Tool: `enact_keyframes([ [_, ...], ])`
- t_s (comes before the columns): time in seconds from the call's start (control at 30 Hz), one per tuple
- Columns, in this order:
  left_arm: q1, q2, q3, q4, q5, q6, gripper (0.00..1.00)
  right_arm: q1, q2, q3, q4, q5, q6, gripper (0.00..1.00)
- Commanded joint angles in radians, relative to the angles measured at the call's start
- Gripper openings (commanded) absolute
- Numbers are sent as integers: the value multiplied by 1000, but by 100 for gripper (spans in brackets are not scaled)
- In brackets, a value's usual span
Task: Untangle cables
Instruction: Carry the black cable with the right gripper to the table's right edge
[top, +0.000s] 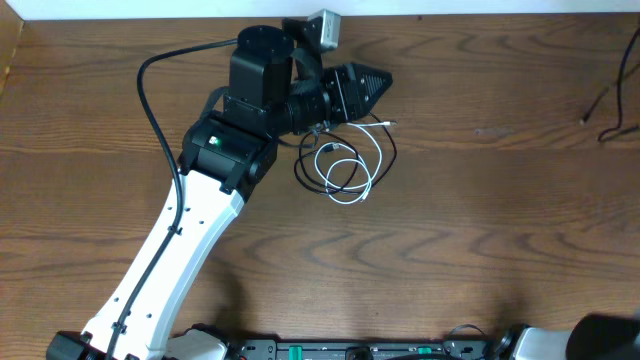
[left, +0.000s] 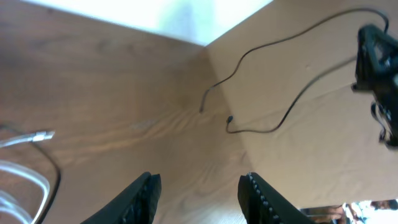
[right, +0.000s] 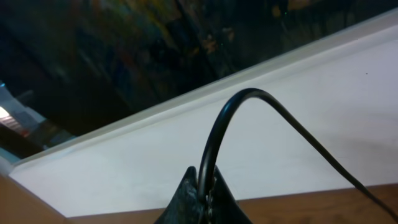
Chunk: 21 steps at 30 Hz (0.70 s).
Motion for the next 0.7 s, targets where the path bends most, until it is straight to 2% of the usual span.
enact_keyframes([
  [0.0, -2, -2, 5, -64, 6, 89, 46, -25, 125, 8, 102, -42, 76, 1],
  [0.23, -2, -2, 5, -145, 6, 121, 45, -49, 310, 8, 468, 224, 422, 1],
  [0.37, -2, -2, 5, -147, 6, 135, 46, -62, 367, 21, 595, 294, 573, 1],
  [0.67, -2, 20, 4, -151, -21, 134, 45, -76, 561, 37, 570, 328, 611, 1],
])
